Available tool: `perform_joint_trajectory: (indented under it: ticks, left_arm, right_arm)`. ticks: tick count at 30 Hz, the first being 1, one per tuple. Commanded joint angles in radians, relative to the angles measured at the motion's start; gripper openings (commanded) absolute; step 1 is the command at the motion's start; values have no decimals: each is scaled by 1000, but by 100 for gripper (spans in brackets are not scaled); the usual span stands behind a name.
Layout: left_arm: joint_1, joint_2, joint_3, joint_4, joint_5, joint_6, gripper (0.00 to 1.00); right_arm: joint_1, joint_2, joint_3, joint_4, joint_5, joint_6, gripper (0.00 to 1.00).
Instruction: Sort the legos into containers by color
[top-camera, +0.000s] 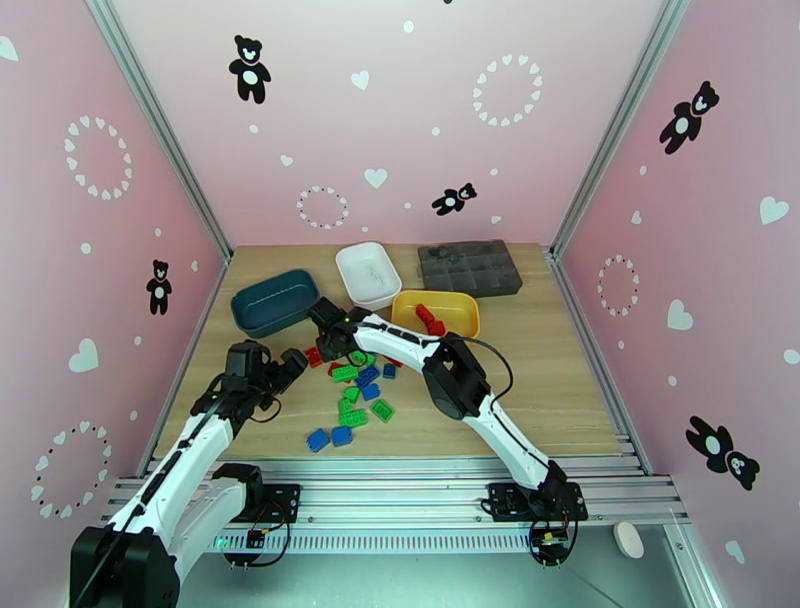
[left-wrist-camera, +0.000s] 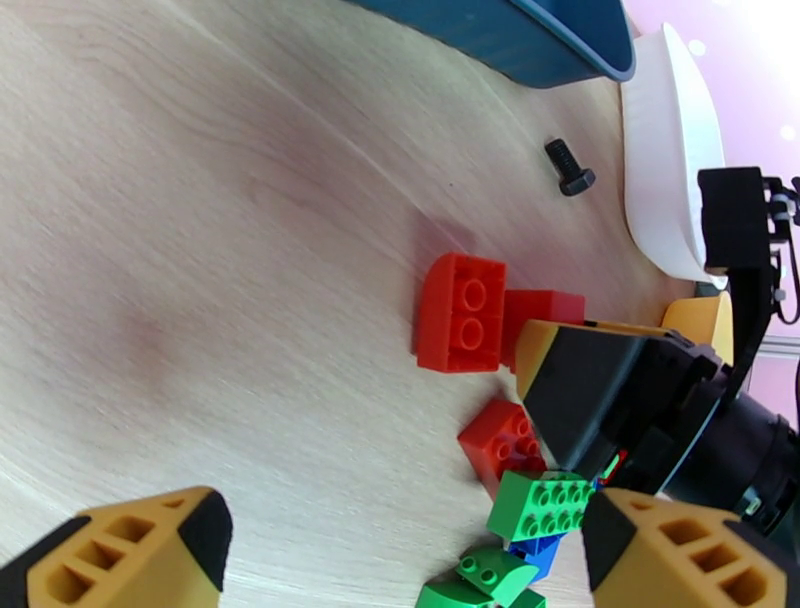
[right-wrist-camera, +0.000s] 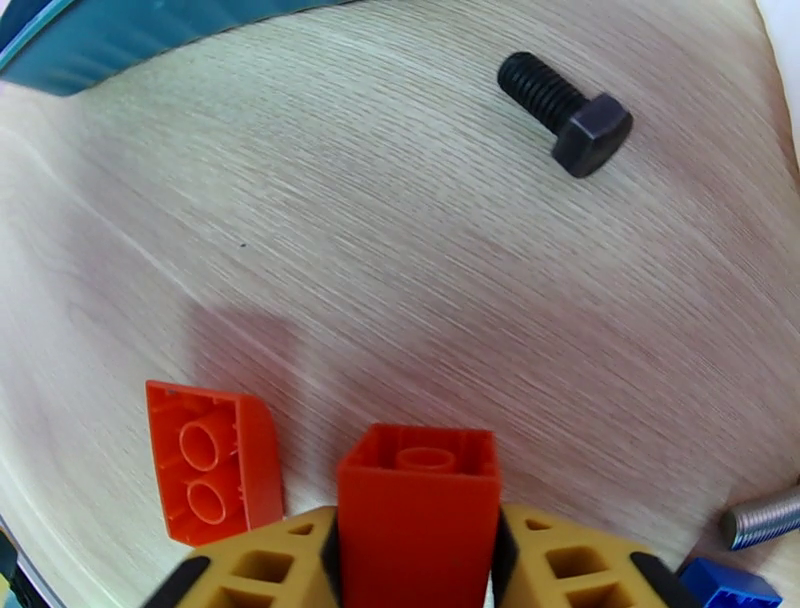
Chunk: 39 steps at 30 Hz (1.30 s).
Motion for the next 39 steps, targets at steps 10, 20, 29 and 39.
perform_joint_trajectory:
  ticks: [10,20,29,39]
  left_arm:
    - [-21,59,34,92,106,-5,99]
    - [-165,224,123,208,85,-43,98]
    - [-399,465,327,254,33,-34,98]
    - [-560,689,557,272,38,-16,98]
  right_arm:
    - [1,-131,-52,25,36,-7,26]
    - [-74,-412,-361,113,67,-18,24]
    - [-256,-707,-725,199,78,-17,24]
    - [-469,-834,-932,230,52,-34,26]
